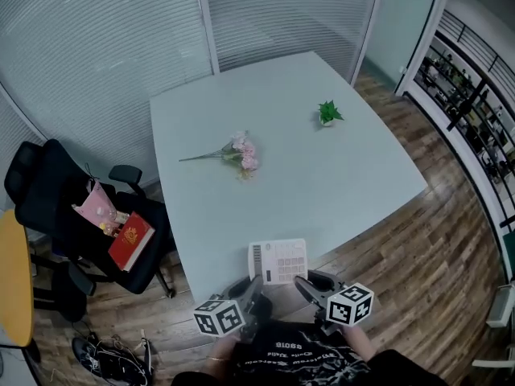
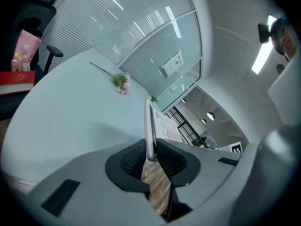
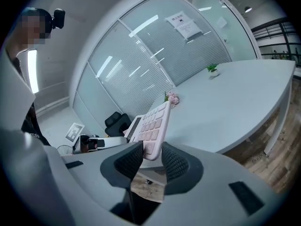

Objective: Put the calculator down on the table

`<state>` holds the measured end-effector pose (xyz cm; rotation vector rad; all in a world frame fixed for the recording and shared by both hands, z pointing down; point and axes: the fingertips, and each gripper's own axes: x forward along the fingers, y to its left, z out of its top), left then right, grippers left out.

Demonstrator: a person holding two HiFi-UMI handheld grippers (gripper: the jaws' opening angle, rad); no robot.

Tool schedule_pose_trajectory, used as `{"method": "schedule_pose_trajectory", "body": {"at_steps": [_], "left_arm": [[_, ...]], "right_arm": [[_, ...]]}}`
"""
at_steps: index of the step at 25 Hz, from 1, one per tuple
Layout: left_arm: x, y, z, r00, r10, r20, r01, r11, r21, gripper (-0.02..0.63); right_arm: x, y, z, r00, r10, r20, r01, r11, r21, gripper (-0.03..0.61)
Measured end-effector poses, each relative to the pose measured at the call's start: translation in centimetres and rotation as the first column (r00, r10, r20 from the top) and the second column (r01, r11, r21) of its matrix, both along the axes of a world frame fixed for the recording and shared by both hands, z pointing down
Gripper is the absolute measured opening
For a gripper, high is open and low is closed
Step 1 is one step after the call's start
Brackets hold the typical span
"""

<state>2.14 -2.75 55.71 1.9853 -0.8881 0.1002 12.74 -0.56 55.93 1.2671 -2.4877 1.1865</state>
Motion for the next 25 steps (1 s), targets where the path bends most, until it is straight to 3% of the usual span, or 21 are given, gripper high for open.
{"method": "schedule_pose_trajectory", "body": {"at_steps": [15,20,25], "left_arm": [[-2.9,-9.1,0.8,0.998,0.059,0.026,-0.059,0.998,0.012,0.080],[-4.5,-10.5,1.1,0.999,0.004,0.038,-0.005,1.000,0.008,0.081],[-5.9,-12.2,0.8,0.992,-0.105,0.064,0.104,0.995,0.012,0.081]], "right_arm": [[-3.0,-8.7,1.1,0.998,0.027,-0.059,-0.030,0.998,-0.053,0.133],[-4.5,-10.5,1.3,0.997,-0.020,-0.076,0.016,0.998,-0.054,0.135],[-5.7,-13.5,1.2,0.990,-0.122,-0.074,0.118,0.992,-0.049,0.137]]}}
